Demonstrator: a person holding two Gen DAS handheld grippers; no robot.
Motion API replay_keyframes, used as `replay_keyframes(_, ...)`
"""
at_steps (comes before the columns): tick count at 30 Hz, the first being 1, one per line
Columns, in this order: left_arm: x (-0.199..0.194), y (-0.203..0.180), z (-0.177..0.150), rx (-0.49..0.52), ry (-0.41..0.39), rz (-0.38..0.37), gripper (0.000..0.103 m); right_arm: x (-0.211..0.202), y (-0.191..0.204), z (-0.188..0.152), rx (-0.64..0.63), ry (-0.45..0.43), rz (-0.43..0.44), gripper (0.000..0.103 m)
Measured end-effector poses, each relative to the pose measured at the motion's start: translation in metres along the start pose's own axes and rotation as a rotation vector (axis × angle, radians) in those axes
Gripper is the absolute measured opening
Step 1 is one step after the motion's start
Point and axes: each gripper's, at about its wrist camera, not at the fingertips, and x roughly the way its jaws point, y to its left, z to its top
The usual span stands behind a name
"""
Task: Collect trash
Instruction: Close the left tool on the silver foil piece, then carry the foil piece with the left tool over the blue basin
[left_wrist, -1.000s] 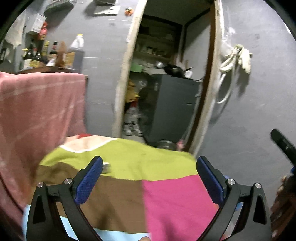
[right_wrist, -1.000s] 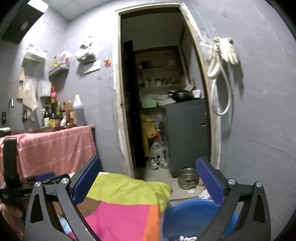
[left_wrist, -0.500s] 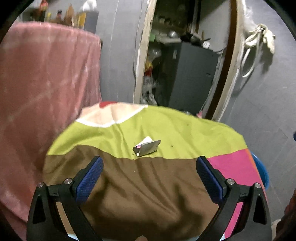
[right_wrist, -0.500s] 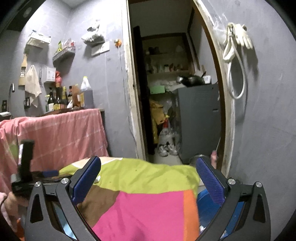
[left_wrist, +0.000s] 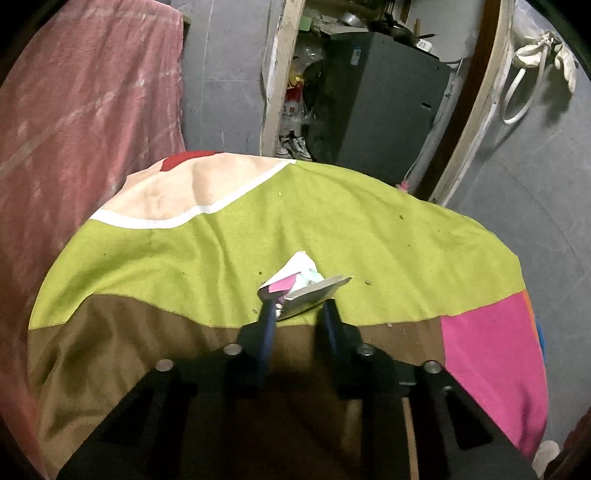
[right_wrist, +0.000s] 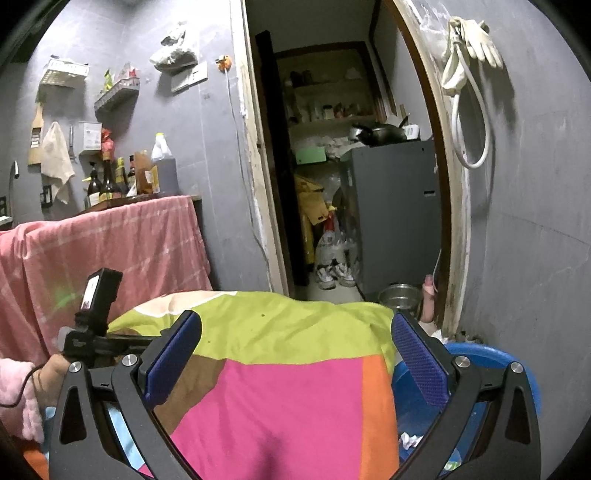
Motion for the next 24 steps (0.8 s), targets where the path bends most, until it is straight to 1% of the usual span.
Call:
replay_keyframes(3, -0.002, 0.003, 0.002, -0.003, -0.006, -0.004, 0.017, 0.001, 0.002, -0.003, -0.002, 0.018, 0.01, 0.103)
replay_keyframes(5, -0.001, 0.002, 0.003, 0.002, -0.009, -0.009, 0.011, 0.004, 0.003, -0.004, -0.009, 0.037, 0.012, 0.103)
replay_keyframes(6, -0.003, 0.001, 0.003, 0.006, -0.013, -0.008, 0.006, 0.005, 0.003, -0.005, -0.01, 0.044, 0.013, 0.103)
replay_keyframes(10, -0.003, -0.004, 0.007, 0.022, -0.037, -0.013, 0.001, 0.013, 0.005, -0.008, -0.015, 0.092, 0.014, 0.103)
replay_keyframes(14, -0.008, -0.007, 0.007, 0.021, -0.054, -0.022, 0.0, 0.016, 0.005, -0.012, -0.006, 0.122, 0.019, 0.103)
replay_keyframes(18, -0.024, -0.015, -0.002, 0.031, -0.08, -0.031, 0.0, 0.012, 0.002, -0.015, 0.016, 0.134, 0.027, 0.103)
replay_keyframes(20, -0.034, -0.024, -0.007, 0.052, -0.097, -0.039, 0.0, 0.009, 0.001, -0.016, 0.016, 0.133, 0.028, 0.103)
replay_keyframes(24, -0.057, -0.062, -0.015, 0.113, -0.158, -0.083, 0.0, -0.002, -0.005, -0.014, 0.019, 0.105, 0.014, 0.103)
